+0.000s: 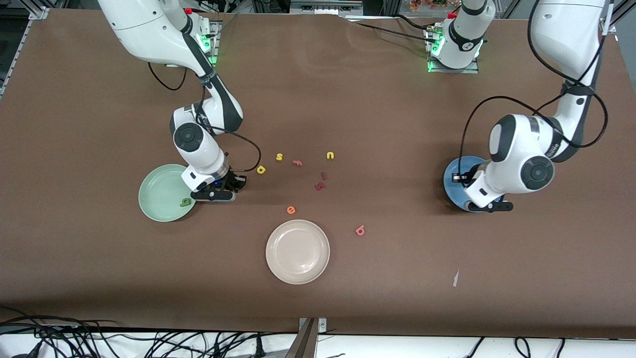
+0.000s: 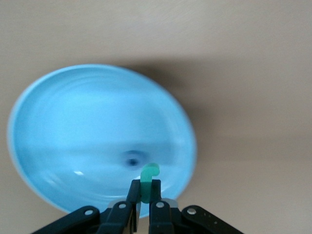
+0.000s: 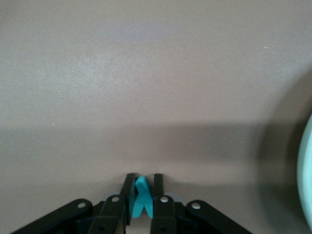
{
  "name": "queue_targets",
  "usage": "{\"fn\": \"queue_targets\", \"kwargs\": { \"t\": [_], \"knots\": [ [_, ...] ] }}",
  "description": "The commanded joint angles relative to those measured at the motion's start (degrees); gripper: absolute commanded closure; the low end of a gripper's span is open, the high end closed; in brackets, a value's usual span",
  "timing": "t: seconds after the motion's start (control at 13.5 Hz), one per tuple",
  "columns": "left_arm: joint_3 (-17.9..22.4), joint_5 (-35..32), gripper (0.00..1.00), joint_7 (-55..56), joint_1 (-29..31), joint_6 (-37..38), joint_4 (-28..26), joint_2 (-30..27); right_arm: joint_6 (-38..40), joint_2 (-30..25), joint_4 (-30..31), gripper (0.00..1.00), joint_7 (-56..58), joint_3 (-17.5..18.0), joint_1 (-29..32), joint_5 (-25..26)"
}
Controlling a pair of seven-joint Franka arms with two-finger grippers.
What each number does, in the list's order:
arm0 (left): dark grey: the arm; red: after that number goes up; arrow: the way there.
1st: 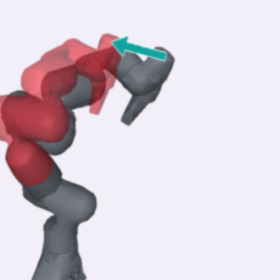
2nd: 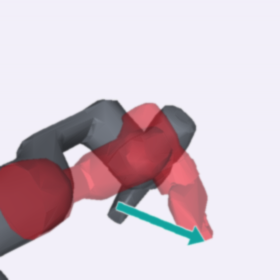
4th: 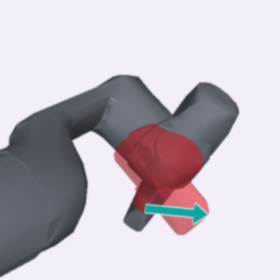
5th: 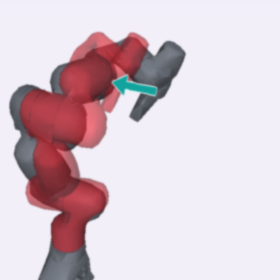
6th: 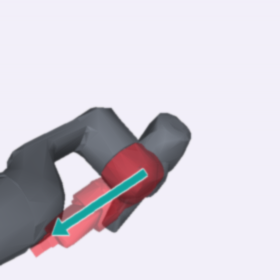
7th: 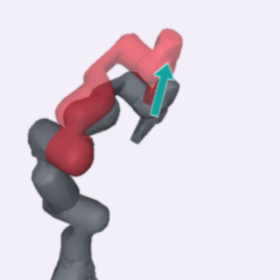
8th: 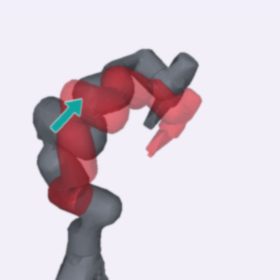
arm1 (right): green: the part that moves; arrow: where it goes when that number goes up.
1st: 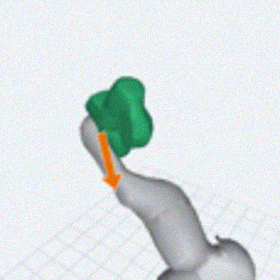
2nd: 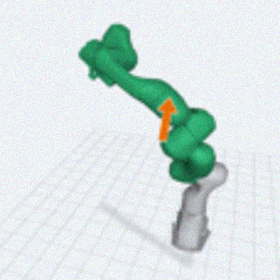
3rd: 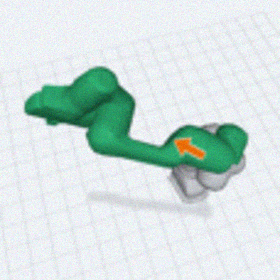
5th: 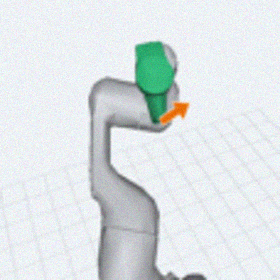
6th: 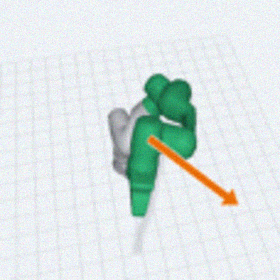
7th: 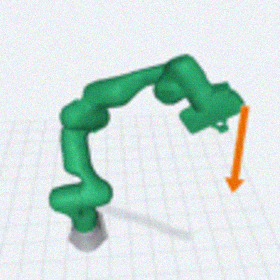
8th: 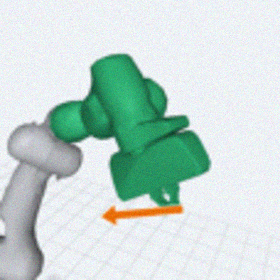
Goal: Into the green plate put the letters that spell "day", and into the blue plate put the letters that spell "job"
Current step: 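Lower the cyan letter onto the blue plate and open the left gripper, then grasp the pink letter with the left gripper while the right gripper grasps the cyan y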
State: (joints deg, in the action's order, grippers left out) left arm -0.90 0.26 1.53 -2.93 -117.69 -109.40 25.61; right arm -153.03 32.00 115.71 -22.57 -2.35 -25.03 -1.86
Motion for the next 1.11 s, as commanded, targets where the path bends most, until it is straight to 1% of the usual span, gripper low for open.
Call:
{"fn": "queue_targets", "kwargs": {
  "t": [0.0,0.07,0.22,0.37,0.44,0.52,0.67,0.74,0.81,0.89,1.04],
  "knots": [
    [-0.9,-3.1,0.01,-6.4,1.7,-0.1,-2.6,-1.3,-0.9,-1.1,1.2,0.8,2.3,-0.5,-0.2,0.0],
    [-0.9,-2.7,0.0,-6.8,1.6,0.2,-2.1,-1.2,-0.3,-1.6,0.9,0.8,4.2,-1.7,-0.2,0.0],
    [-1.2,-1.3,0.0,-5.3,0.6,2.7,0.9,-1.1,4.6,-2.6,-0.8,0.8,8.4,-3.8,-0.2,0.0],
    [-1.3,5.4,0.0,0.8,-2.1,3.4,4.5,0.2,11.8,-4.1,-3.8,0.8,13.8,-6.7,-0.1,0.0],
    [-1.2,7.4,0.0,5.5,-4.5,3.4,7.2,2.1,16.0,-4.7,-5.7,0.8,16.3,-8.1,-0.1,-0.1],
    [-1.3,7.6,0.0,11.5,-7.1,3.4,10.7,4.6,19.0,-5.1,-7.1,0.8,17.6,-8.7,0.0,-0.3],
    [-1.2,7.7,0.0,25.2,-11.5,3.4,19.0,10.4,19.5,-5.1,-7.2,0.78,15.6,-8.3,-0.2,-0.8],
    [-1.2,7.7,0.0,31.1,-12.9,3.4,23.1,13.2,19.2,-4.9,-7.2,0.72,12.3,-7.7,-0.5,-0.8],
    [-1.3,7.7,0.0,36.0,-14.0,3.4,25.9,15.6,18.8,-4.8,-7.1,0.67,9.3,-6.0,-0.5,-0.8],
    [-1.2,7.8,0.0,40.2,-15.0,3.3,27.6,17.1,17.8,-4.5,-6.8,0.62,6.9,-5.1,-0.5,-0.8],
    [-1.3,7.8,0.0,47.7,-15.8,3.0,32.2,20.0,14.1,-3.9,-5.3,0.55,2.3,-3.4,-0.6,-0.8]
  ]
}}
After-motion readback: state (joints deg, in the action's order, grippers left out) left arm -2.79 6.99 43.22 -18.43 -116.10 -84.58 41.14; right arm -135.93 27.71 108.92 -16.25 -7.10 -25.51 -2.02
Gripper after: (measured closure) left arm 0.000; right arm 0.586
